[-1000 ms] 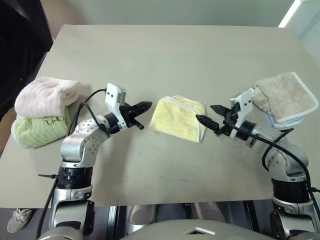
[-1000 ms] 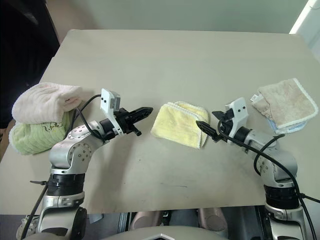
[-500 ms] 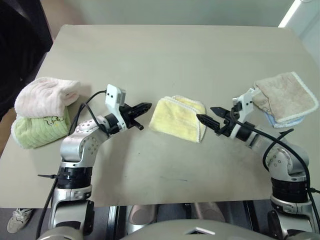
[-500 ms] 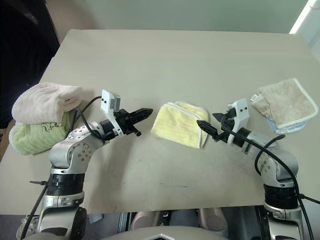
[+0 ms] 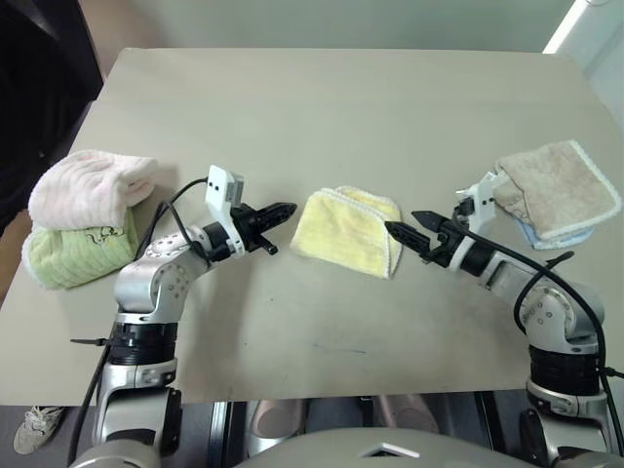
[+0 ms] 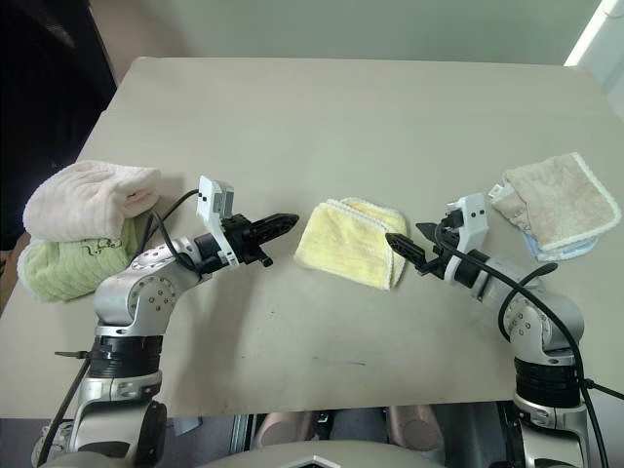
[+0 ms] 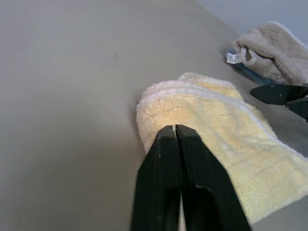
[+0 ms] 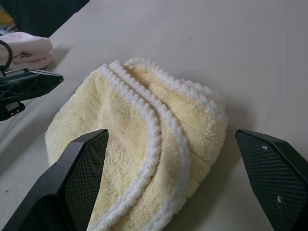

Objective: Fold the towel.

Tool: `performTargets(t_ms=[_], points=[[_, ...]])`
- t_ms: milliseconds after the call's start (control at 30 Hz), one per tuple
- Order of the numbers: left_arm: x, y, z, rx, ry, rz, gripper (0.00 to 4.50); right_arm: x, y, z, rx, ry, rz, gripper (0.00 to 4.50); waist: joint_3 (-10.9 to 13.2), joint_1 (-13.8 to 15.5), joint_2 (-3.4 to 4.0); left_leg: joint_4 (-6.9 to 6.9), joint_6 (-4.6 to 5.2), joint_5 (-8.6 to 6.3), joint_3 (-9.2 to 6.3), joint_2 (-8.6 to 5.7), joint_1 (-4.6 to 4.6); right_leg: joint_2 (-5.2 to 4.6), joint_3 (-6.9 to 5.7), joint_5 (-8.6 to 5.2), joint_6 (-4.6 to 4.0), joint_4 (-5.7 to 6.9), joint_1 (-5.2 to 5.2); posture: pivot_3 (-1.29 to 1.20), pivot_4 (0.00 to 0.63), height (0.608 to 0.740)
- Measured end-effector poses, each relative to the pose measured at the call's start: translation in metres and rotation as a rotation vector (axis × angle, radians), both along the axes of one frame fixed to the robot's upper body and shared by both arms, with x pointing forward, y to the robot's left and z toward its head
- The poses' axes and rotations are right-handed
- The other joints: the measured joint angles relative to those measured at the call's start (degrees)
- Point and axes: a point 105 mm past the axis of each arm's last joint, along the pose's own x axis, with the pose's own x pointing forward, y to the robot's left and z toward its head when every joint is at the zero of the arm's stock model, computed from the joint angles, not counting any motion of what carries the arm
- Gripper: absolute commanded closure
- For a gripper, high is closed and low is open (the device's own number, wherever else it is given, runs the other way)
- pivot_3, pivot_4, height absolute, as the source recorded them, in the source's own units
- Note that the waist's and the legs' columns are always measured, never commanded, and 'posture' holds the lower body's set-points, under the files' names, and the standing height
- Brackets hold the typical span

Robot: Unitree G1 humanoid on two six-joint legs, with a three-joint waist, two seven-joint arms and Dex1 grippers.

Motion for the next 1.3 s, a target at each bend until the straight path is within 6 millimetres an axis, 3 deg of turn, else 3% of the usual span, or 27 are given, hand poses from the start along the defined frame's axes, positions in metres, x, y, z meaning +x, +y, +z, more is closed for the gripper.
performTargets(t_ms=[333, 600, 800, 1033, 1300], points=[[-0.003, -0.003, -0.004, -0.041, 0.079, -0.079, 0.03, 0.002, -0.006, 0.002, 0.002, -0.007, -0.028, 0.00, 0.0, 0.0, 0.00, -0.01, 0.00, 0.00, 0.00, 0.00, -0.01, 0.00, 0.00, 0.00, 0.00, 0.01, -0.02, 0.00, 0.150, 0.740], [0.001, 0.000, -0.001, -0.071, 0.076, -0.057, 0.03, 0.001, -0.003, 0.001, 0.038, 0.016, -0.030, 0.00, 0.0, 0.0, 0.00, -0.02, 0.00, 0.00, 0.00, 0.00, -0.01, 0.00, 0.00, 0.00, 0.01, 0.01, -0.04, 0.00, 0.150, 0.740], [0.006, 0.004, 0.015, -0.133, 0.032, -0.026, 0.03, 0.004, 0.000, -0.019, 0.135, 0.174, -0.049, 0.00, 0.0, 0.0, 0.00, 0.00, 0.00, 0.00, 0.01, -0.01, -0.01, 0.00, 0.02, 0.01, 0.04, 0.01, -0.04, 0.00, 0.150, 0.740], [0.005, 0.003, 0.020, -0.141, 0.017, -0.026, 0.03, 0.011, 0.002, -0.022, 0.145, 0.216, -0.063, 0.00, 0.0, 0.0, 0.00, -0.02, 0.01, 0.00, 0.01, 0.00, -0.02, 0.00, 0.01, 0.01, 0.03, 0.01, -0.06, 0.00, 0.150, 0.740], [0.005, 0.002, 0.019, -0.146, 0.016, -0.017, 0.03, 0.006, 0.023, -0.021, 0.160, 0.270, 0.022, 0.00, 0.0, -0.1, 0.00, -0.02, 0.00, 0.00, 0.01, 0.00, -0.02, 0.00, 0.00, 0.01, 0.01, 0.03, -0.08, 0.00, 0.150, 0.740]])
